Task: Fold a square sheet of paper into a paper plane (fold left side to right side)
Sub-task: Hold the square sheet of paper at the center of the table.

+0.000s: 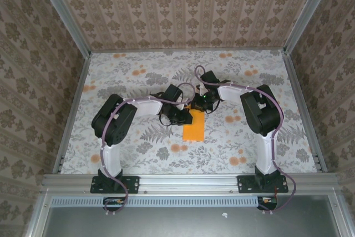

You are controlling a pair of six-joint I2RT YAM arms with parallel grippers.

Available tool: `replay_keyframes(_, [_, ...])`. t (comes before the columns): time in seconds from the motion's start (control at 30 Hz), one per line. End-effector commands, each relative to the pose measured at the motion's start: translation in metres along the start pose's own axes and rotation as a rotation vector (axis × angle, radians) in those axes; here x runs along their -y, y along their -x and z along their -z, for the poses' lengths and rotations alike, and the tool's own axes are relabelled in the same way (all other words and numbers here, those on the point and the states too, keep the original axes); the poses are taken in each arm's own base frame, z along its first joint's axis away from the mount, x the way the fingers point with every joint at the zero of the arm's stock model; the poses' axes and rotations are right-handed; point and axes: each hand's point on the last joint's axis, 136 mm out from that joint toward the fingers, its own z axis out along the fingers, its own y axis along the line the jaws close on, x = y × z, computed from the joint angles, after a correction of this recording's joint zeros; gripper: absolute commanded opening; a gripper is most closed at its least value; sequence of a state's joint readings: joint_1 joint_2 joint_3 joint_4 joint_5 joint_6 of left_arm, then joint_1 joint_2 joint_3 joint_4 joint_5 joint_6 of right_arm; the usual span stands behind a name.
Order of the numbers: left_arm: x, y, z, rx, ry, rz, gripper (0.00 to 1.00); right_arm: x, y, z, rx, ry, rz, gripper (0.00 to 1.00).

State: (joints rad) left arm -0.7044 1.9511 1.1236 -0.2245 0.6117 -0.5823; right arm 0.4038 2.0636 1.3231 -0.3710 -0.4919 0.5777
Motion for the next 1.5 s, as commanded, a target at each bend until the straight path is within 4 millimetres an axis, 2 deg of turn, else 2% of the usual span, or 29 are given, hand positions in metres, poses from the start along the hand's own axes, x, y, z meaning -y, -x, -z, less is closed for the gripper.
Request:
replay_keyframes(0.0, [-0.014, -0.012, -0.008, -0.026, 0.045, 0.033, 0.12, 0.006, 0.007, 0.002, 0.023, -0.032, 0.009, 0.13])
replay_keyframes(0.1, [-0.016, -0.015, -0.009, -0.022, 0.051, 0.051, 0.11, -0.007, 0.019, 0.023, 0.09, -0.016, 0.042, 0.17])
replay_keyframes(0.17, [-0.017, -0.017, -0.011, -0.021, 0.058, 0.055, 0.11, -0.014, 0.024, 0.044, 0.147, -0.017, 0.065, 0.26])
replay_keyframes(0.23, [-0.018, -0.018, -0.011, -0.019, 0.063, 0.06, 0.11, -0.015, 0.022, 0.061, 0.179, -0.022, 0.076, 0.31])
replay_keyframes(0.3, [-0.017, -0.019, -0.012, -0.016, 0.064, 0.06, 0.11, -0.013, 0.011, 0.075, 0.187, -0.036, 0.078, 0.32])
replay_keyframes(0.4, [-0.016, -0.019, -0.012, -0.013, 0.065, 0.062, 0.11, -0.006, -0.017, 0.085, 0.164, -0.038, 0.067, 0.28])
replay_keyframes(0.53, [-0.016, -0.018, -0.012, -0.009, 0.071, 0.071, 0.11, -0.004, -0.063, 0.076, 0.079, 0.026, 0.029, 0.13])
replay_keyframes(0.67, [-0.015, -0.017, -0.012, -0.004, 0.076, 0.079, 0.11, -0.006, -0.094, 0.059, 0.005, 0.053, 0.015, 0.11])
replay_keyframes(0.73, [-0.015, -0.017, -0.013, -0.001, 0.082, 0.079, 0.11, -0.001, -0.103, 0.051, -0.025, 0.034, 0.0, 0.11])
replay_keyframes(0.93, [-0.016, -0.018, -0.016, 0.001, 0.093, 0.105, 0.1, 0.017, -0.119, 0.035, -0.113, -0.019, -0.05, 0.11])
replay_keyframes(1.17, [-0.014, -0.015, -0.015, 0.019, 0.091, 0.131, 0.09, 0.042, -0.132, 0.028, -0.179, -0.131, -0.08, 0.11])
replay_keyframes(1.33, [0.001, -0.004, -0.009, 0.05, 0.043, 0.127, 0.11, 0.061, -0.138, 0.027, -0.212, -0.23, -0.082, 0.1])
replay_keyframes(1.47, [0.021, 0.014, 0.007, 0.098, -0.002, 0.078, 0.16, 0.069, -0.138, 0.029, -0.218, -0.276, -0.069, 0.09])
